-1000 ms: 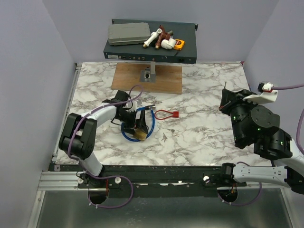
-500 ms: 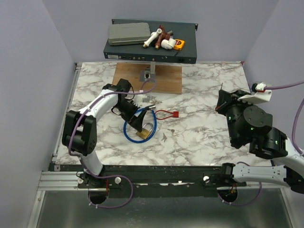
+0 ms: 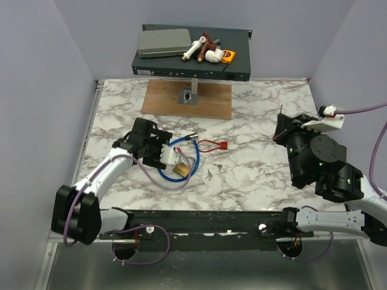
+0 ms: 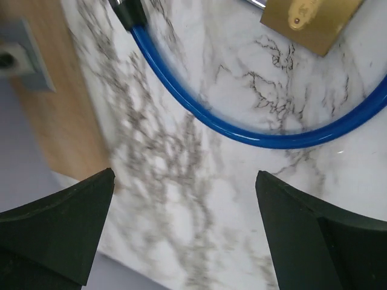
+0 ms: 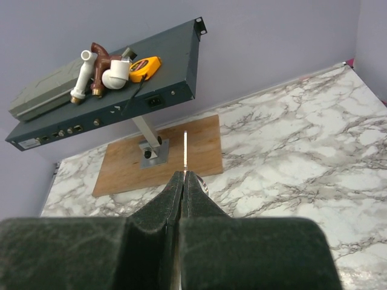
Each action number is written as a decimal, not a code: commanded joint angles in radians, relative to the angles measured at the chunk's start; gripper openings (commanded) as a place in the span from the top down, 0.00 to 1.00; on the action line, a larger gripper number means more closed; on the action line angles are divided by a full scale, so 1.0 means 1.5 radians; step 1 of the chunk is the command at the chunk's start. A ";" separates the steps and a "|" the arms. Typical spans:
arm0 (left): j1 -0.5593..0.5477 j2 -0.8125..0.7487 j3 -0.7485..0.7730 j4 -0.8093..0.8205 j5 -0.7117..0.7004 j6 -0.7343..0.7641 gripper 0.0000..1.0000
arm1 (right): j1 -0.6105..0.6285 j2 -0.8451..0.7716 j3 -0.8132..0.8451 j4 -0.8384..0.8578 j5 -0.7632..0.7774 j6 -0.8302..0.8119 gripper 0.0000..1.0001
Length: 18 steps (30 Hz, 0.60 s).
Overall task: Unlock with the key
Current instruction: Place the lock at the center of the board, then pick up the lock from the center of the board.
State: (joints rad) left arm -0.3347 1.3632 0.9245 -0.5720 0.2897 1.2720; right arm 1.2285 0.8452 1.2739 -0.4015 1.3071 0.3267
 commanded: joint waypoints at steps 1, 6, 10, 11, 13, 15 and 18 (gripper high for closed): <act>0.014 -0.113 -0.137 0.152 0.152 0.539 0.02 | 0.000 -0.007 -0.010 0.046 0.002 -0.028 0.99; 0.016 -0.044 -0.097 0.086 0.249 0.771 0.02 | 0.000 0.003 -0.018 0.064 -0.013 -0.033 0.99; 0.016 0.026 -0.068 0.078 0.273 0.903 0.02 | 0.000 0.004 -0.013 0.062 -0.025 -0.030 0.99; 0.016 0.040 -0.060 0.068 0.280 0.935 0.02 | 0.000 0.002 -0.013 0.062 -0.027 -0.028 0.99; 0.011 0.054 -0.056 0.065 0.303 0.954 0.01 | 0.000 0.001 -0.009 0.062 -0.029 -0.028 0.99; -0.007 0.063 -0.051 0.057 0.299 0.955 0.01 | 0.000 0.000 -0.008 0.062 -0.032 -0.028 0.99; -0.033 0.080 -0.036 0.028 0.279 0.956 0.02 | -0.001 -0.001 -0.010 0.062 -0.036 -0.026 0.99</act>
State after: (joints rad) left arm -0.3370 1.4551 0.8314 -0.4561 0.6411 2.0521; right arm 1.2285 0.8501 1.2568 -0.3298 1.2732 0.2935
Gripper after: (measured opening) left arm 0.985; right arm 0.009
